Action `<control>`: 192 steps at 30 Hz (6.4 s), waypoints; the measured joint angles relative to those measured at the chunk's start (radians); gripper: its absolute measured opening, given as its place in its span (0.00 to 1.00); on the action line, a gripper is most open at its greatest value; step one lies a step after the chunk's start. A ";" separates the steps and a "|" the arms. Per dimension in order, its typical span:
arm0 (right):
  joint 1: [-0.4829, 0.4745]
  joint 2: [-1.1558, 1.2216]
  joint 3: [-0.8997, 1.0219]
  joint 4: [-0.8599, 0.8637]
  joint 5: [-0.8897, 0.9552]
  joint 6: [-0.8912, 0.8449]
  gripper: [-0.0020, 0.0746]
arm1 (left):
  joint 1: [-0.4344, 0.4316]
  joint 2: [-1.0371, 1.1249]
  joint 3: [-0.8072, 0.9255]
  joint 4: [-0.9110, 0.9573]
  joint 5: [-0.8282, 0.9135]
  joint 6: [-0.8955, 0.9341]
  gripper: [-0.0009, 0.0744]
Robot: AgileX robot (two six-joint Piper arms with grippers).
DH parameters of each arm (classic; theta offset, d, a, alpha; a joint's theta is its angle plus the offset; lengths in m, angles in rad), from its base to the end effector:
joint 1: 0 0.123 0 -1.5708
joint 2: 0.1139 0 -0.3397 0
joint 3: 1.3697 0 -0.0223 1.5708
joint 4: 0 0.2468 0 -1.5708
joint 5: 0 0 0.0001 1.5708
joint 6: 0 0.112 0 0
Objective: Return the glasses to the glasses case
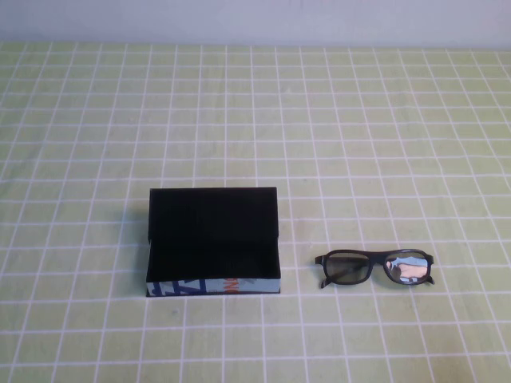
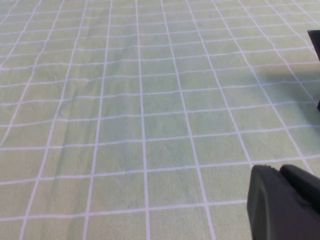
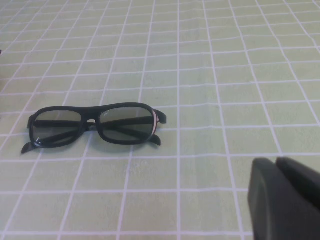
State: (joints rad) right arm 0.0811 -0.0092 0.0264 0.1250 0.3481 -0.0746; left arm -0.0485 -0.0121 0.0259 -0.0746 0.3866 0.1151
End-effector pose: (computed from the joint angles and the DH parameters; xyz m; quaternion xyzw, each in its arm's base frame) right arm 0.0140 0.0059 0.1675 -0.0280 0.7970 0.0543 0.6009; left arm 0.0129 -0.0038 0.1634 0.0464 0.8071 -0.0121 0.5885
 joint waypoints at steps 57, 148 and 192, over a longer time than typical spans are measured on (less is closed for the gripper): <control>0.000 0.083 -0.108 0.848 0.025 0.000 0.01 | 0.000 0.000 0.000 0.000 0.000 0.000 0.01; 0.310 1.957 -1.415 -0.036 0.670 -1.151 0.59 | 0.000 0.000 0.000 0.000 0.000 0.000 0.01; 0.310 1.957 -1.417 -0.063 0.772 -1.119 0.11 | 0.000 0.000 0.000 0.000 0.000 0.000 0.01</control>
State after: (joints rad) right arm 0.3908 1.9473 -1.3904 0.0620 1.1197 -1.1935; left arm -0.0485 -0.0121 0.0259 -0.0746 0.3866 0.1151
